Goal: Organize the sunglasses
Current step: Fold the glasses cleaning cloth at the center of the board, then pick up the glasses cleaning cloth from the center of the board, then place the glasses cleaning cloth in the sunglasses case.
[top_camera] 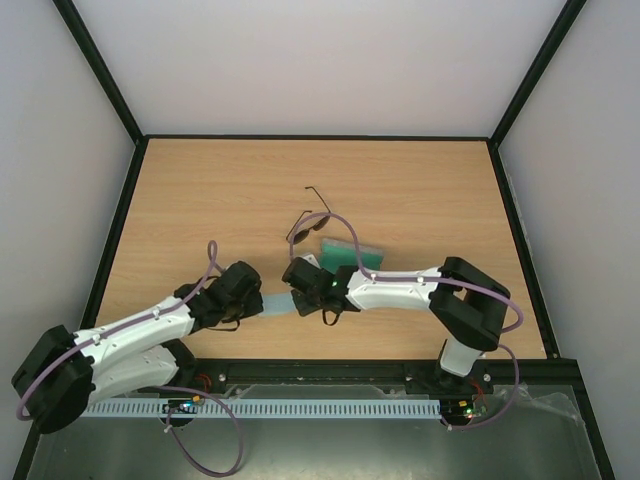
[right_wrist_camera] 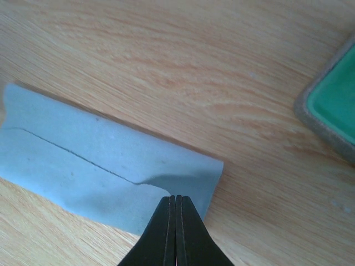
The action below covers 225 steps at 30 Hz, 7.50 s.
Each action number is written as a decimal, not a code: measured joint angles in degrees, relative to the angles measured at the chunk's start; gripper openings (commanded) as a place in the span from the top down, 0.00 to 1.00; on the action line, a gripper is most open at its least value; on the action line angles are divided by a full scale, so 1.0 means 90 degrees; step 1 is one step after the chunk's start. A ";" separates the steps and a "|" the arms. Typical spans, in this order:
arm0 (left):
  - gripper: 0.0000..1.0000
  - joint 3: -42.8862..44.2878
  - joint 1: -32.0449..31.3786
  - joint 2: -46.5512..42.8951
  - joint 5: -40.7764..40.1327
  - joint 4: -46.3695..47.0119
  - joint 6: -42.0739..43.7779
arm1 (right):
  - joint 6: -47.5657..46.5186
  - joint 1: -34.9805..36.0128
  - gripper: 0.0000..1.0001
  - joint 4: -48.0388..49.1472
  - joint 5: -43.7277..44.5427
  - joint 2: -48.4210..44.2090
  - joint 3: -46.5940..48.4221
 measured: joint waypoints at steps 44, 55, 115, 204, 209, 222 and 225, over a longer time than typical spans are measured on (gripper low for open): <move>0.88 0.0294 0.0175 0.0097 0.0012 0.0073 0.0306 | -0.0155 -0.0379 0.74 0.0039 0.0022 0.0624 0.0294; 0.91 0.0291 0.0124 -0.0296 0.0177 -0.0112 0.0158 | -0.0136 -0.0379 0.69 -0.0119 0.0134 0.0083 0.0340; 0.70 -0.0032 0.0005 0.0656 0.0000 0.0338 0.0255 | 0.1246 -0.0119 0.99 0.0478 0.0053 0.0396 -0.0163; 0.92 0.4364 -0.0274 0.5644 0.0631 0.1489 0.1535 | 0.0379 -0.2586 0.97 -0.0177 0.0573 -0.1032 -0.1375; 0.85 0.4299 -0.0274 0.5646 0.0590 0.1523 0.1537 | 0.0369 -0.2586 0.86 -0.0175 0.0602 -0.1032 -0.1375; 0.49 0.4138 -0.0420 0.5285 0.0515 0.1401 0.1450 | 0.0304 -0.2586 0.65 -0.0491 0.0670 -0.1736 -0.1348; 0.44 0.4138 -0.0544 0.5066 0.0486 0.1319 0.1421 | 0.0294 -0.2586 0.56 -0.0595 0.0639 -0.2195 -0.1324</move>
